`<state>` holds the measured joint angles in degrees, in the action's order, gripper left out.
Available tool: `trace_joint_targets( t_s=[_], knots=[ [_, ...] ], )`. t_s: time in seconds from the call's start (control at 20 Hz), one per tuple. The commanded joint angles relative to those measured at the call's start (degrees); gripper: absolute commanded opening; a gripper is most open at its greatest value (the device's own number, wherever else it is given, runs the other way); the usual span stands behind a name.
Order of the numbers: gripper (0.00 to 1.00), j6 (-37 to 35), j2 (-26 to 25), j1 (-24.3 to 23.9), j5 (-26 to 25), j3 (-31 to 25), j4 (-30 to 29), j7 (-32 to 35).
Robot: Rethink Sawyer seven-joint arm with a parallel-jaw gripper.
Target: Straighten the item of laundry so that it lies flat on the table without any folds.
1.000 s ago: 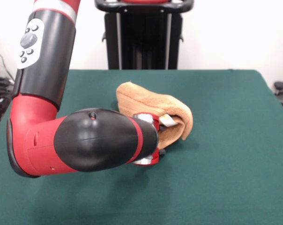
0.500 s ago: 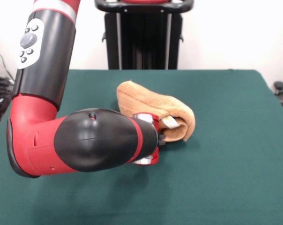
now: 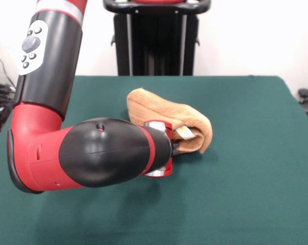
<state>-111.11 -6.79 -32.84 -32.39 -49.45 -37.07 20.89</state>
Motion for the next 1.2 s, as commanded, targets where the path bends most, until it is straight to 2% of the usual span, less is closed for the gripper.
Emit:
trace_joint_targets(
  t_s=[0.05, 0.5, 0.8, 0.9, 1.2],
  knots=[
    [0.00, -3.03, -1.62, 2.53, -2.62, 2.90, -3.64, -11.92],
    [0.00, 7.49, 1.54, 1.99, -3.95, 1.91, -5.26, -15.06],
    [0.00, 15.41, 6.39, 0.24, -1.14, -1.06, -7.78, -14.28],
    [0.00, 16.00, 8.39, 0.33, -0.89, -0.98, -8.46, -13.03],
    [0.00, 17.21, 10.21, -0.13, 1.37, -1.85, -9.20, -11.89]
  ],
)
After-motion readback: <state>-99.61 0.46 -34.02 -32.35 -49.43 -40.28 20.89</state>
